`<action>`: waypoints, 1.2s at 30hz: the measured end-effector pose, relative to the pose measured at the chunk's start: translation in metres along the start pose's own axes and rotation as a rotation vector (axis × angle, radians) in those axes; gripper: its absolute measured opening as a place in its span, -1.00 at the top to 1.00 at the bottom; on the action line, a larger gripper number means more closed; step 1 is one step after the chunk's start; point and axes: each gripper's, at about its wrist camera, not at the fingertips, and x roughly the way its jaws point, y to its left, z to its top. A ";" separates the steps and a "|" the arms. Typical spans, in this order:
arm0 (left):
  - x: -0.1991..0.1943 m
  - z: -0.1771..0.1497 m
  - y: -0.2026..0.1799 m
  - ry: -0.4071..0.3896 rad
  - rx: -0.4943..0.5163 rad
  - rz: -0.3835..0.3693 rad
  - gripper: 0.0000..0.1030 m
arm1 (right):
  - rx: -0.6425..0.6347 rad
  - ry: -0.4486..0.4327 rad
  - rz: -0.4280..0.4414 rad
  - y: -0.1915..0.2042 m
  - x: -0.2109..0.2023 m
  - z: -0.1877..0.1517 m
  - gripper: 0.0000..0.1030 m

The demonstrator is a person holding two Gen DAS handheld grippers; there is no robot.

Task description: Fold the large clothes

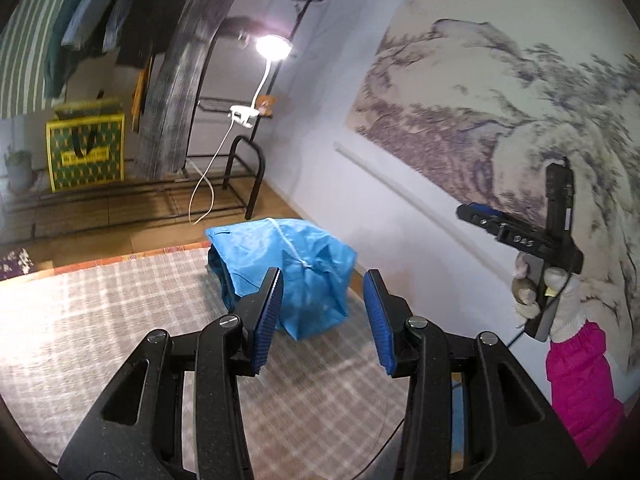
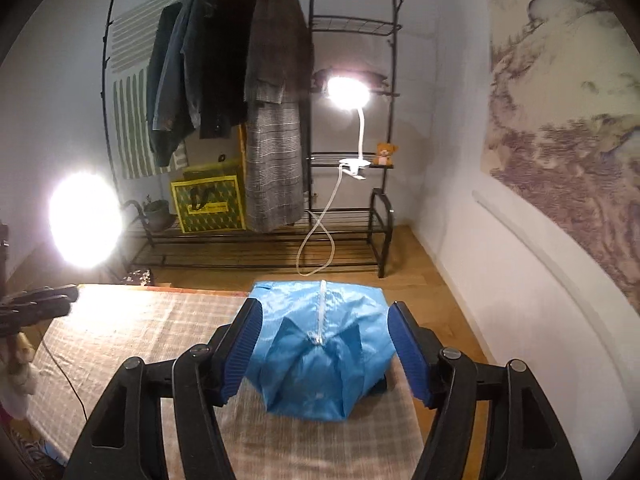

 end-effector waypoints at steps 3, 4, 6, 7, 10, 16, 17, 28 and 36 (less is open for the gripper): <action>-0.038 -0.008 -0.018 -0.018 0.020 -0.016 -0.27 | 0.020 0.003 -0.033 0.012 -0.037 -0.013 -0.40; -0.053 -0.014 -0.026 -0.018 0.038 -0.014 -0.29 | 0.027 -0.001 -0.032 0.016 -0.049 -0.018 -0.45; -0.072 -0.023 -0.034 -0.021 0.069 0.000 -0.32 | 0.033 -0.012 -0.047 0.028 -0.074 -0.031 -0.62; -0.083 -0.031 -0.037 -0.023 0.077 0.013 -0.44 | 0.036 -0.016 -0.051 0.032 -0.083 -0.035 -0.64; -0.102 -0.050 -0.038 -0.013 0.060 0.031 -0.60 | 0.047 -0.025 -0.064 0.050 -0.109 -0.052 -0.71; -0.128 -0.089 -0.035 0.014 0.056 0.093 -0.61 | 0.090 -0.070 -0.098 0.075 -0.140 -0.079 -0.99; -0.132 -0.095 -0.035 0.012 0.057 0.104 -0.61 | 0.098 -0.076 -0.107 0.077 -0.143 -0.083 -0.99; -0.145 -0.135 -0.022 -0.047 0.100 0.224 -0.99 | 0.140 -0.100 -0.145 0.098 -0.125 -0.111 -0.99; -0.121 -0.159 -0.001 -0.041 0.118 0.310 -1.00 | 0.135 -0.101 -0.202 0.111 -0.089 -0.136 -0.99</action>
